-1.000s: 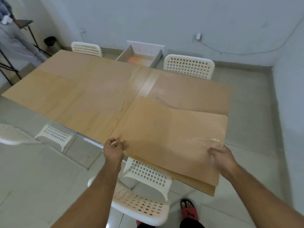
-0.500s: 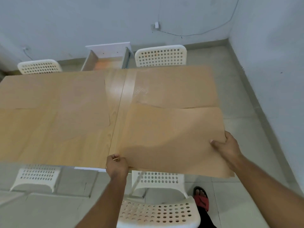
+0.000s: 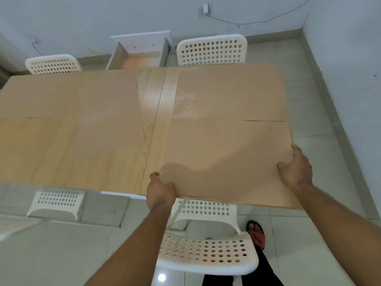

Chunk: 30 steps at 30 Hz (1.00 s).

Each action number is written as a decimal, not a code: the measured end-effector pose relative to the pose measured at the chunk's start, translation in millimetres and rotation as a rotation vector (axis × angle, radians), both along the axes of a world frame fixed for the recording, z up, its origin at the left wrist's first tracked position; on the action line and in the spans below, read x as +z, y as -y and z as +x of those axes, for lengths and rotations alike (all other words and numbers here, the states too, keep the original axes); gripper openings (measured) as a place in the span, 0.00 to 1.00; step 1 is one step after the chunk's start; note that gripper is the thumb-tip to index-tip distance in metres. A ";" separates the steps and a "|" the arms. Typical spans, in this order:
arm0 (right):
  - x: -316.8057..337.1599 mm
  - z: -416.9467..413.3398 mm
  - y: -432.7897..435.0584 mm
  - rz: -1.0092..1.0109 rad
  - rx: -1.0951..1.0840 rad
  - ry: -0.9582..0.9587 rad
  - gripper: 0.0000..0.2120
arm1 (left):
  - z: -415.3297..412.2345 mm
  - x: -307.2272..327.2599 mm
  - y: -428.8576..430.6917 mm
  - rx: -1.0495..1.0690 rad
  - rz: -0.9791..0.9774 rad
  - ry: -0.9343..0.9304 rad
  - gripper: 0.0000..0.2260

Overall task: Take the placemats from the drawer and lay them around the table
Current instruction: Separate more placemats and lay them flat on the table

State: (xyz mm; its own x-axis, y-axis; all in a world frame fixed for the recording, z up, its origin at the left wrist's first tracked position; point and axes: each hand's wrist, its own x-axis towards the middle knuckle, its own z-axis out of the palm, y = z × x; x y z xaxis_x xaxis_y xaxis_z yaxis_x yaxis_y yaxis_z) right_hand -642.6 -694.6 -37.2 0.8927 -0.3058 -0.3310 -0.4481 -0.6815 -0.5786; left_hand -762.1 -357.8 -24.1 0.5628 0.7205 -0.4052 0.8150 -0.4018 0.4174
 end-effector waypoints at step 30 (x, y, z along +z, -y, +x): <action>-24.3 -69.2 -72.0 -0.424 0.798 -0.001 0.32 | 14.9 -34.9 84.1 -0.918 0.228 0.052 0.26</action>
State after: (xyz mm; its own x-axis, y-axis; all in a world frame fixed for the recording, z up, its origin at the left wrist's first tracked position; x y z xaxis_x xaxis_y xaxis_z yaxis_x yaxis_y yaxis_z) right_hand -711.7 -622.6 -61.5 0.8915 0.3079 -0.3322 0.2492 -0.9459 -0.2080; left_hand -747.2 -441.9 -59.0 0.9623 0.0460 -0.2682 0.1226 -0.9531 0.2767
